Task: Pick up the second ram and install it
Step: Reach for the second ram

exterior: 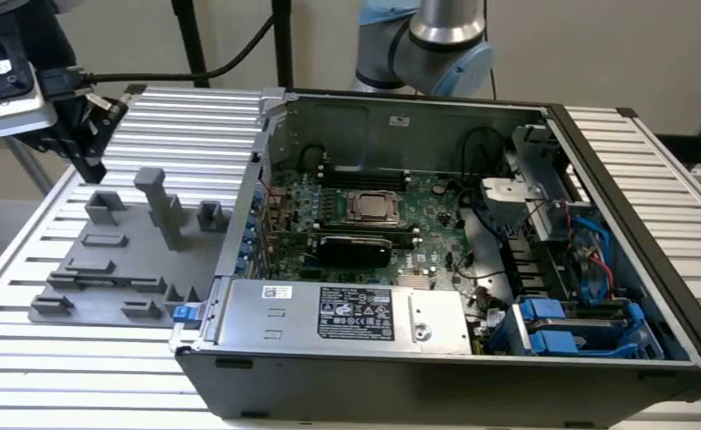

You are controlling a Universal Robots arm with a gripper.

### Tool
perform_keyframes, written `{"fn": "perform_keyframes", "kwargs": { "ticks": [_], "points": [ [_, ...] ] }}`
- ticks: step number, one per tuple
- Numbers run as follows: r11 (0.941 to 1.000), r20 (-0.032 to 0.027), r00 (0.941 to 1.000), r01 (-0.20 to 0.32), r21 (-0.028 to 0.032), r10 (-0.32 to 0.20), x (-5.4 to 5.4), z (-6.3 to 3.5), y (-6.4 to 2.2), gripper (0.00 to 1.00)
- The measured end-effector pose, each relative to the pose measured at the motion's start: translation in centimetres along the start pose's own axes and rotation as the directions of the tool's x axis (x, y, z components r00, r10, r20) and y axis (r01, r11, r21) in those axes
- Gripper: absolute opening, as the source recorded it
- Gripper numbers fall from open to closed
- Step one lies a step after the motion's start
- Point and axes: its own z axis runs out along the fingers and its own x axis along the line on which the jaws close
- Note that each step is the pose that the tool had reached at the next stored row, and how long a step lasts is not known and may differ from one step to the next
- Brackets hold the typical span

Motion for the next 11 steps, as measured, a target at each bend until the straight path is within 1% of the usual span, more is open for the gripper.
{"fn": "perform_keyframes", "kwargs": {
  "ticks": [5,7,11],
  "points": [
    [1.0,-0.0001,1.0,0.0,0.0001,0.0,2.3,0.84,-0.27,0.0],
    [1.0,-0.0006,1.0,0.0,0.0001,0.0,2.6,1.13,-0.32,0.0],
    [1.0,-0.0009,1.0,0.0,0.0002,0.0,2.6,1.17,-0.33,0.0]
  ]
}}
